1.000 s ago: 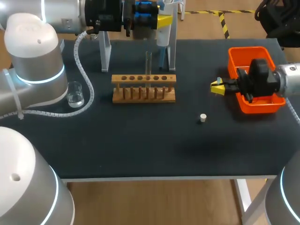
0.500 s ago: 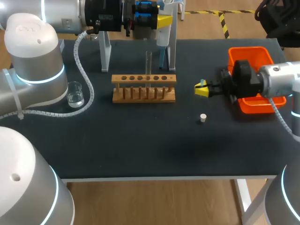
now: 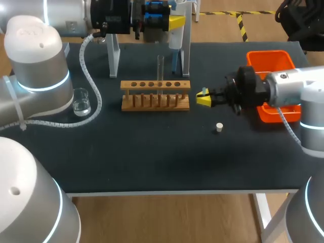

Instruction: Invert the test tube, pick up the pipette, mount the tip to pipette, aspirate from beaker and dispense into the tube, eject the tip, return the pipette, and cap with the stopper.

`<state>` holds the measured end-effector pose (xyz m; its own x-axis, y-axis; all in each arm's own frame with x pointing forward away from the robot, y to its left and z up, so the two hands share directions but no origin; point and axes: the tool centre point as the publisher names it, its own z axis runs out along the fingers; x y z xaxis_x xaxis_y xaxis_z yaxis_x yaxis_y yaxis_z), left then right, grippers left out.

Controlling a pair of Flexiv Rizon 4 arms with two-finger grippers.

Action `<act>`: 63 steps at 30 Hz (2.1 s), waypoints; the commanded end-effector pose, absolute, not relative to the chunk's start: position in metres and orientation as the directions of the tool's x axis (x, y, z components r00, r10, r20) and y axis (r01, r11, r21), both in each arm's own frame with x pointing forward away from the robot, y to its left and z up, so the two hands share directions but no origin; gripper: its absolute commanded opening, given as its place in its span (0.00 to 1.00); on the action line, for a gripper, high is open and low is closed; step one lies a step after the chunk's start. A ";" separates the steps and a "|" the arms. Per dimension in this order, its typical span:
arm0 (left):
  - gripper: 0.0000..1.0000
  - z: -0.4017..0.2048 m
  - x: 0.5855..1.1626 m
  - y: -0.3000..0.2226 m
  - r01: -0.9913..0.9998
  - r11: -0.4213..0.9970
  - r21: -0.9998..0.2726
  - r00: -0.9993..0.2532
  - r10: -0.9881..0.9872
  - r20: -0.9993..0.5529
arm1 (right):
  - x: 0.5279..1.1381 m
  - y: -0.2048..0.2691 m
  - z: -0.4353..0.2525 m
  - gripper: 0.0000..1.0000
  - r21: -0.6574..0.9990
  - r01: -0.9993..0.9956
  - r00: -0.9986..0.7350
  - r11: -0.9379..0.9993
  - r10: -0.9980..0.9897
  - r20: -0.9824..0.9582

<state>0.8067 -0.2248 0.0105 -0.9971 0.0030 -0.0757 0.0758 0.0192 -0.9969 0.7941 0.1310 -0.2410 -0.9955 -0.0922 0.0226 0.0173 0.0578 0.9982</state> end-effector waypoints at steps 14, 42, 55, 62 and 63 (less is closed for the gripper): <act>0.00 0.009 0.803 -0.222 0.073 0.019 -0.997 -0.997 -0.005 -0.073 | 0.795 0.155 -0.236 0.00 0.999 -0.006 -0.995 0.053 -0.098 -0.001; 0.00 0.009 0.803 -0.222 0.073 0.019 -0.997 -0.997 -0.005 -0.073 | 0.811 0.199 -0.231 0.00 1.000 0.012 -0.996 -0.003 -0.087 0.011; 0.00 0.009 0.803 -0.222 0.073 0.019 -0.997 -0.997 -0.005 -0.073 | 0.814 0.208 -0.225 0.00 1.000 0.009 -0.995 -0.007 -0.097 0.008; 0.00 0.009 0.803 -0.222 0.073 0.019 -0.997 -0.997 -0.005 -0.073 | 0.812 0.211 -0.222 0.00 1.000 0.006 -0.995 -0.002 -0.103 0.006; 0.00 0.009 0.803 -0.222 0.073 0.019 -0.997 -0.997 -0.005 -0.073 | 0.812 0.212 -0.222 0.00 1.000 0.005 -0.994 -0.002 -0.105 0.005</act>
